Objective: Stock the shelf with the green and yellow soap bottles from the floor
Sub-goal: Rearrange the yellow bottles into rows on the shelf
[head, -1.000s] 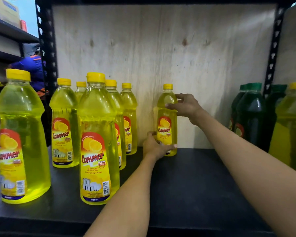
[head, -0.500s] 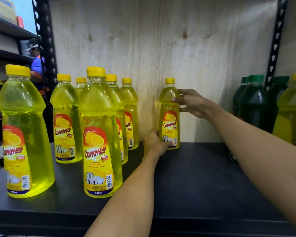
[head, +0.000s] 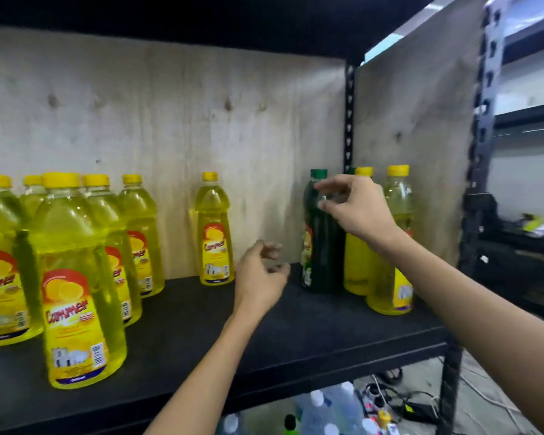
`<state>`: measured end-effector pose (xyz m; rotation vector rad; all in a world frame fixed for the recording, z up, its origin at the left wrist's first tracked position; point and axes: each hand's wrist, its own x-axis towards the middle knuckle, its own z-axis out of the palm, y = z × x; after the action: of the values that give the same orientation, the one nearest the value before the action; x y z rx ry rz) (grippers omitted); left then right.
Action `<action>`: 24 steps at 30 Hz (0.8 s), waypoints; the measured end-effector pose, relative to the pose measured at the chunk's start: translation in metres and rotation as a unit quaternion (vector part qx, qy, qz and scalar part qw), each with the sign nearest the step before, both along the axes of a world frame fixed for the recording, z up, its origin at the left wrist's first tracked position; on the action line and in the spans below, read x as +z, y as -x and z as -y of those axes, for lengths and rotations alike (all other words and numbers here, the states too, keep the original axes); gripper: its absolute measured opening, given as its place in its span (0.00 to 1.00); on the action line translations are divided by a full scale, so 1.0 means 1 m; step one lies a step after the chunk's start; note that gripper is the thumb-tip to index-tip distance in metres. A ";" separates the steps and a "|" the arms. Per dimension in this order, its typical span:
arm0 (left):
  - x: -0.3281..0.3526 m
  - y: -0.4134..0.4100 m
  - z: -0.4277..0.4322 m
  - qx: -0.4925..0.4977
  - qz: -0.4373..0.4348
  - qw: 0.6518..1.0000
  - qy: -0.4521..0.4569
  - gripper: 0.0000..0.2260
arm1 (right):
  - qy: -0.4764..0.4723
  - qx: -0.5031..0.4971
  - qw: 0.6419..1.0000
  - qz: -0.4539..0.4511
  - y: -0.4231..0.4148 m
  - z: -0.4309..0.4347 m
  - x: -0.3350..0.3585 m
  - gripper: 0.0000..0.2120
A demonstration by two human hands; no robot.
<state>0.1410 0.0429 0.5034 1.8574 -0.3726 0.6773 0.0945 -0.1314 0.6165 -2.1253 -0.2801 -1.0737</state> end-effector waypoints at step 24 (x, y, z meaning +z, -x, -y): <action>-0.031 0.039 0.167 -0.099 -0.094 0.989 -0.060 0.30 | -0.026 -0.068 0.979 -0.192 0.049 0.105 0.017 0.43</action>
<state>0.1019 -0.1246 0.4727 1.9480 -0.4750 0.3481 0.0452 -0.2361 0.6333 -2.2740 0.0766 -0.7112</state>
